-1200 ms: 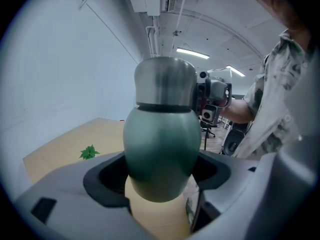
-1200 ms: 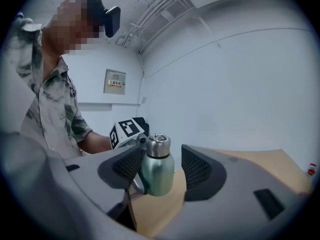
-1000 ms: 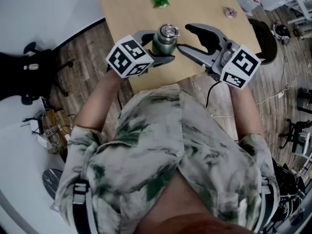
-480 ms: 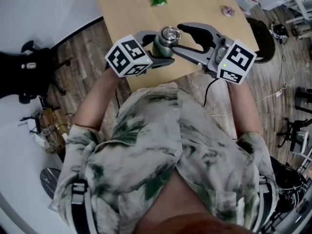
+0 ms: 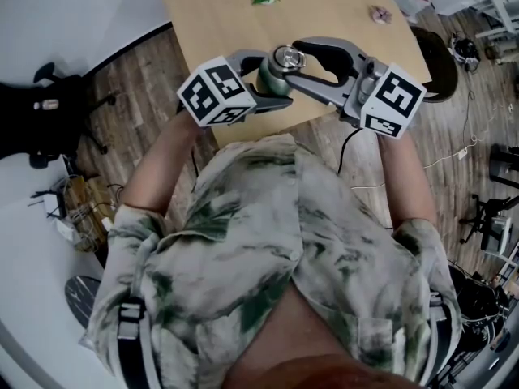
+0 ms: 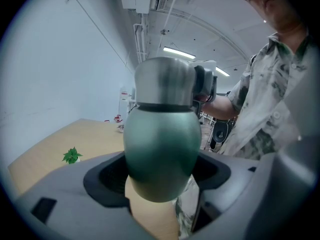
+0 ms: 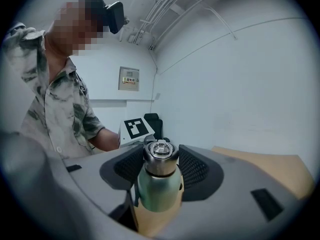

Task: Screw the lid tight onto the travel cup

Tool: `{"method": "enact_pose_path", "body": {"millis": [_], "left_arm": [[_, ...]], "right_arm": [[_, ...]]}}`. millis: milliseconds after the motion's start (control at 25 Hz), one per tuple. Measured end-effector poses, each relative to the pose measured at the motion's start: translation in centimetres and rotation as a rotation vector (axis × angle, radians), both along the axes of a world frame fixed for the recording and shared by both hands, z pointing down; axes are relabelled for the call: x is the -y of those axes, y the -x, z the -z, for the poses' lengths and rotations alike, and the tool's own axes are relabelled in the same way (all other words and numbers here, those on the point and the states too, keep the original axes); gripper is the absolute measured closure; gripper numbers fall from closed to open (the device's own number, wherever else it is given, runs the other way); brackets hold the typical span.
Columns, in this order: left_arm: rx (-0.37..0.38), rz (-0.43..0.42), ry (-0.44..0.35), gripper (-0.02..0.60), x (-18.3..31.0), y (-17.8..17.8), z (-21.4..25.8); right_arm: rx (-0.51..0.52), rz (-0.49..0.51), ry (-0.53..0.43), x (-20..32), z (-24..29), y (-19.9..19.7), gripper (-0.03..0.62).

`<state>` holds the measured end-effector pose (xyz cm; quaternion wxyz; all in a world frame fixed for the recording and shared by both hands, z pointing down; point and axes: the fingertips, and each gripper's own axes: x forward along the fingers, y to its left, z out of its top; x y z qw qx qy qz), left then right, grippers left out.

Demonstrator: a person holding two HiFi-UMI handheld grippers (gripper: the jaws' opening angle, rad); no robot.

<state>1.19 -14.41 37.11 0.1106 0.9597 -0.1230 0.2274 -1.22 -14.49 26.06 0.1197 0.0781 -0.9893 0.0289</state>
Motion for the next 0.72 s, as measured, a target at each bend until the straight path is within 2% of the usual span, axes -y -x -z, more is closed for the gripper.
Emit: {"method": "enact_pose_path", "body": {"millis": [280, 600, 720], "left_arm": [[0.017, 0.054, -0.015, 0.206, 0.2, 0.6, -0.6], [0.053, 0.194, -0.037, 0.206, 2.1, 0.9, -1.3], [0.061, 0.217, -0.042, 0.206, 2.3, 0.9, -1.6]], "right_arm": [[-0.01, -0.062, -0.028, -0.2, -0.5, 0.6, 0.358], [0.006, -0.27, -0.005, 1.4, -1.1, 0.4, 0.358], [0.003, -0.324, -0.008, 1.5, -1.4, 0.3, 0.356]]}}
